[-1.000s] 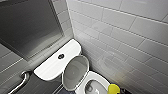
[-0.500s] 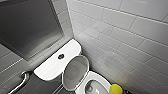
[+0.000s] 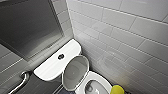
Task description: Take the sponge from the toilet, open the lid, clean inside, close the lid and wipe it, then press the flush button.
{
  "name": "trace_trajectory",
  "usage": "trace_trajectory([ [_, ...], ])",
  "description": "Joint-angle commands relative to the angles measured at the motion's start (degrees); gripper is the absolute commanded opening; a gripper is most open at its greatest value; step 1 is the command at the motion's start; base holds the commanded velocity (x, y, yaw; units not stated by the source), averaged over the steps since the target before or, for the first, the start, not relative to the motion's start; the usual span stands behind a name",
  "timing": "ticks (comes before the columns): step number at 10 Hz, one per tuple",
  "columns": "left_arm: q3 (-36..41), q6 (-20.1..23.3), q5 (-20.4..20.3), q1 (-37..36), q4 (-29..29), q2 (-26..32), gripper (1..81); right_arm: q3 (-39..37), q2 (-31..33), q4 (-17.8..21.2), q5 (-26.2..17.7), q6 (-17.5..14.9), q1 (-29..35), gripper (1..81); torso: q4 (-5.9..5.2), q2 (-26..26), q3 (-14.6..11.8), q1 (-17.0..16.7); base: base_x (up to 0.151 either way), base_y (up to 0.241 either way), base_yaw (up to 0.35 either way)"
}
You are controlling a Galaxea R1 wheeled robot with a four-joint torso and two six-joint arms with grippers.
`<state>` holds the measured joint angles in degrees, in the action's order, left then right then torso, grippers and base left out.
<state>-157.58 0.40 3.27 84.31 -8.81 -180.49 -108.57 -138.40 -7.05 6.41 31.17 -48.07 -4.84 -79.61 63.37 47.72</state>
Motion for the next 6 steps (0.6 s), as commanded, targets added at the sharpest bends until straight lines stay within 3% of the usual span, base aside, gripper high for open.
trace_trajectory([
  [1,0.34,0.56,5.17,1.69,0.11,-0.31,81.1,1.7,1.7,-2.18,-13.69,-0.06,1.61,1.0,0.0,0.0,0.0,0.0,0.0,0.0,0.0],
  [6,0.34,0.56,5.17,1.69,-0.15,-0.31,81.1,6.19,5.48,-2.01,-11.07,0.03,-1.65,1.0,0.0,0.0,0.0,0.0,0.0,0.0,0.0],
])
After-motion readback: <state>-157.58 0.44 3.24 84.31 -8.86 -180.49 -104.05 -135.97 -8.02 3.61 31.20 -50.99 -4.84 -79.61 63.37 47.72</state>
